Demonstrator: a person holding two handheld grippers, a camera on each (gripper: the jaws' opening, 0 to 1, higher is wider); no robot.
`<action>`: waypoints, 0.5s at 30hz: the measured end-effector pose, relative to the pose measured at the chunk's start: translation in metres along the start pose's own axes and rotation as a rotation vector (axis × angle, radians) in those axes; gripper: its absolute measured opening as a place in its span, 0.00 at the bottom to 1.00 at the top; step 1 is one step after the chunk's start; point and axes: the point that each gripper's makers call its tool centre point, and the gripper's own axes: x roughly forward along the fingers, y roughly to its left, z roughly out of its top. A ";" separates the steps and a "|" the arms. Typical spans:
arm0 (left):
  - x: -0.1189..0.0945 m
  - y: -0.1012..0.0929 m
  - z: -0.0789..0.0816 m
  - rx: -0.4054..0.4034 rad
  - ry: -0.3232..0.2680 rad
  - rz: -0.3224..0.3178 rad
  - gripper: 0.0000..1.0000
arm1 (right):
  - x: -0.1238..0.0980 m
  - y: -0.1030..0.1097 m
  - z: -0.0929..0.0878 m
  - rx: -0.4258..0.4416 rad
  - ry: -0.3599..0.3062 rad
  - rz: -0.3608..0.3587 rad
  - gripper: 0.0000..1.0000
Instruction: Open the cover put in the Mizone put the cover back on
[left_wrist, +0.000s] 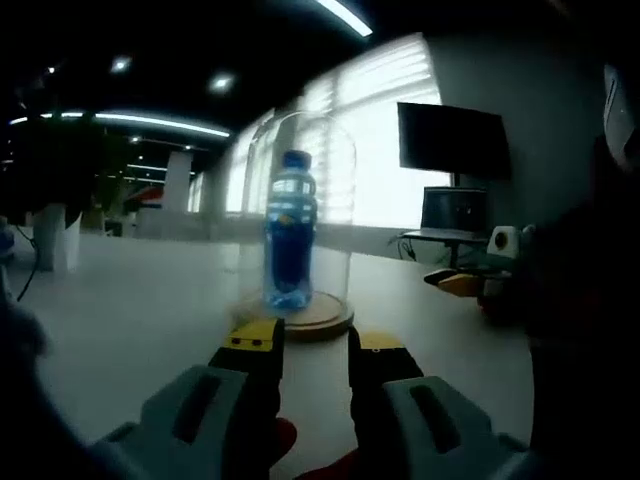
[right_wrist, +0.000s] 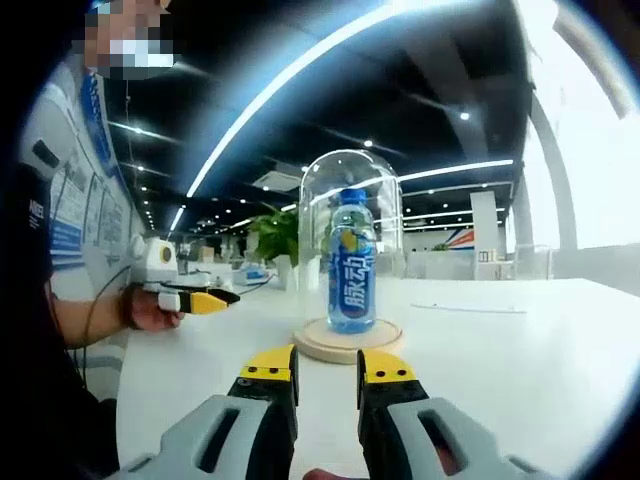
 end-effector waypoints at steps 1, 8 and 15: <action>0.000 0.000 0.000 -0.004 0.000 0.001 0.20 | 0.000 -0.001 0.000 0.004 0.002 -0.002 0.16; -0.001 0.003 0.003 -0.009 -0.014 0.007 0.20 | -0.001 -0.003 0.000 0.035 -0.006 0.000 0.16; -0.001 0.002 0.003 -0.017 -0.017 -0.005 0.21 | -0.001 -0.003 0.000 0.037 -0.004 -0.003 0.16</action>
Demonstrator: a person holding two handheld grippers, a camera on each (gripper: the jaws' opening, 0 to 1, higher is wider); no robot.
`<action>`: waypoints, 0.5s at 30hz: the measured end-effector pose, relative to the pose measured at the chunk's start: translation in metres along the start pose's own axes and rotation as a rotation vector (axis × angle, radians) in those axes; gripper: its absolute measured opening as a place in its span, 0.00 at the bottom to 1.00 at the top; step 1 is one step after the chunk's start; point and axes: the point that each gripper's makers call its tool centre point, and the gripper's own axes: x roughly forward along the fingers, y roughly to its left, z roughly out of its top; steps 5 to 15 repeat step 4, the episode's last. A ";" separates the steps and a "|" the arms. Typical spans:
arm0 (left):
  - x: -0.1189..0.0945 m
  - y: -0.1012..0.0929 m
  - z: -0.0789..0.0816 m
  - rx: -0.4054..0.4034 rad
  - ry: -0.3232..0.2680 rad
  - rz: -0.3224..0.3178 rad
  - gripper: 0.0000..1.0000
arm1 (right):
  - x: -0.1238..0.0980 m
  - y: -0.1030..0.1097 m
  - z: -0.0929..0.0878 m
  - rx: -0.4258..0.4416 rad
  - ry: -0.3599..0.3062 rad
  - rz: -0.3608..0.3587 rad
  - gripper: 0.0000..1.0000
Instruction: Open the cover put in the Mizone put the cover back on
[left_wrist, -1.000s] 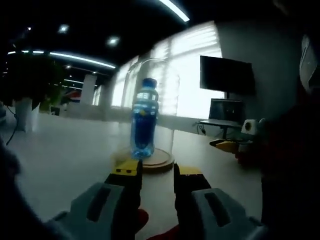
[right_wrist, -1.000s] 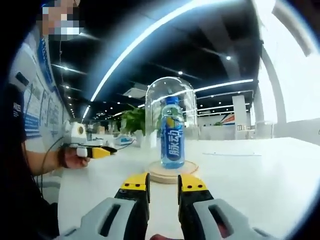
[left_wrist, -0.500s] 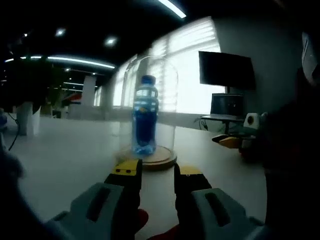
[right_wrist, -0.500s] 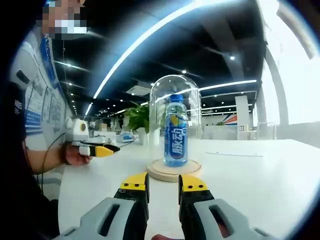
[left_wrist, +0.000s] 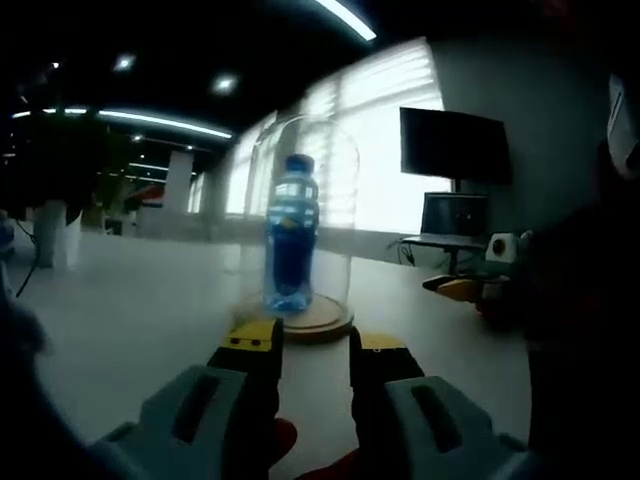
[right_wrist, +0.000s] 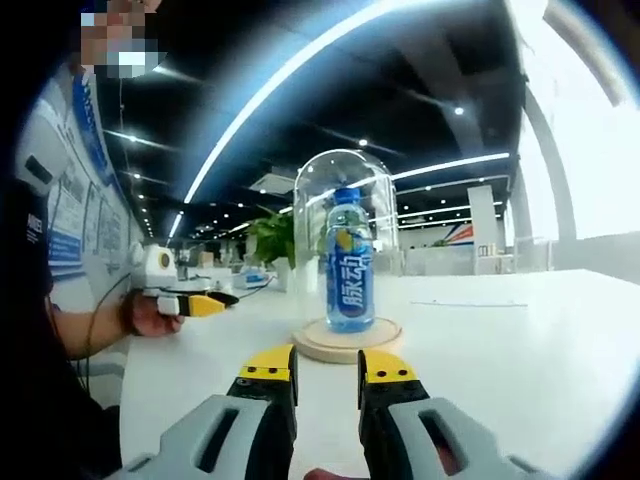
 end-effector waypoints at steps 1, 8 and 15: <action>0.000 0.000 0.000 -0.002 0.002 0.000 0.21 | 0.000 0.000 0.000 -0.002 0.001 0.000 0.16; 0.000 0.001 -0.001 0.001 0.008 0.003 0.22 | 0.000 0.001 0.000 -0.008 0.003 0.000 0.16; 0.000 0.001 -0.001 0.001 0.008 0.003 0.22 | 0.000 0.001 0.000 -0.008 0.003 0.000 0.16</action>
